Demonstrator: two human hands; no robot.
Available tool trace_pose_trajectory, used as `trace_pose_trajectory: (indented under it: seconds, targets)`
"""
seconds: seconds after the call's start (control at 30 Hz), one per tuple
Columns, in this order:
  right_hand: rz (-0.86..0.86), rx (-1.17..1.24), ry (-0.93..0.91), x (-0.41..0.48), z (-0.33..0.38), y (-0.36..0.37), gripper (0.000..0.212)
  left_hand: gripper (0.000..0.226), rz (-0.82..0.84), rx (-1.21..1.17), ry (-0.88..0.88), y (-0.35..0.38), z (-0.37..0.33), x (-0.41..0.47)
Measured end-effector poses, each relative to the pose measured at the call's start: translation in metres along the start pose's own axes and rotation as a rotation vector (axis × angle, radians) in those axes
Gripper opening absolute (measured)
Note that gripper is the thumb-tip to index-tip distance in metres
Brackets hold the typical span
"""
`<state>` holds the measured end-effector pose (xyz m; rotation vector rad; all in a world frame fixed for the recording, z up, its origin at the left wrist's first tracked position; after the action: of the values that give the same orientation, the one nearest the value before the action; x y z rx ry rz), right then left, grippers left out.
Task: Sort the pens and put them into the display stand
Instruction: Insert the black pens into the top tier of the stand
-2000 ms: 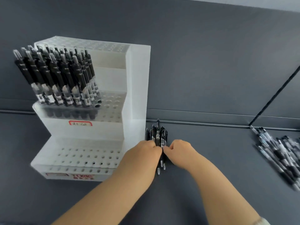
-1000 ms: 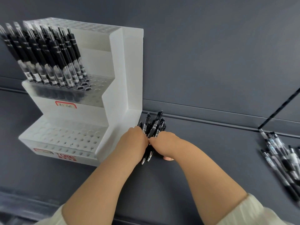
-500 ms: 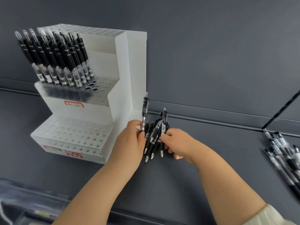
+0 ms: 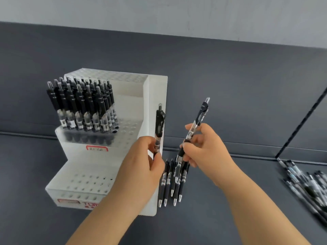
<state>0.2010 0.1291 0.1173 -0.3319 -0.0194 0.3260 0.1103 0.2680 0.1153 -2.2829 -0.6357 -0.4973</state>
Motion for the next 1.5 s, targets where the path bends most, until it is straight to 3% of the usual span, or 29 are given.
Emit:
trace_pose_trajectory:
  seconds: [0.23,0.47,0.57,0.83,1.03,1.5]
  targets:
    - [-0.136,0.0,-0.128,0.001,0.059,0.028,0.007,0.006,0.126,-0.083,0.04,-0.056,0.015,0.014]
    - [-0.278,-0.179,-0.291,0.011,0.118,0.072,0.009,0.021,0.173,-0.213,0.037,-0.097,0.046,0.019]
    - [-0.314,-0.293,-0.276,0.025,0.125,0.093,0.017,0.027,0.2,-0.236,0.041,-0.109,0.061,0.02]
    - [-0.394,-0.488,-0.208,0.038,0.125,0.117,0.026,0.004,0.231,-0.208,0.061,-0.134,0.093,0.021]
    - [-0.43,-0.546,-0.19,0.042,0.125,0.121,0.023,0.012,0.248,-0.191,0.058,-0.144,0.104,0.018]
    - [-0.41,-0.529,-0.209,0.044,0.129,0.11,0.024,0.006,0.303,-0.198,0.109,-0.137,0.089,0.032]
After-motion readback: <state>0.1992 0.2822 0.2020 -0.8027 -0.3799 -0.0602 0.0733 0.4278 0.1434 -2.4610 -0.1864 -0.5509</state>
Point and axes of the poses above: each hand's wrist, its own x-axis towards the middle knuckle, its own y-axis out of the palm, z = x × y, the point moved 8 cm from there along x, towards the middle knuckle, and after that the axes turned 7 degrees about y, right-handed, at the moved point
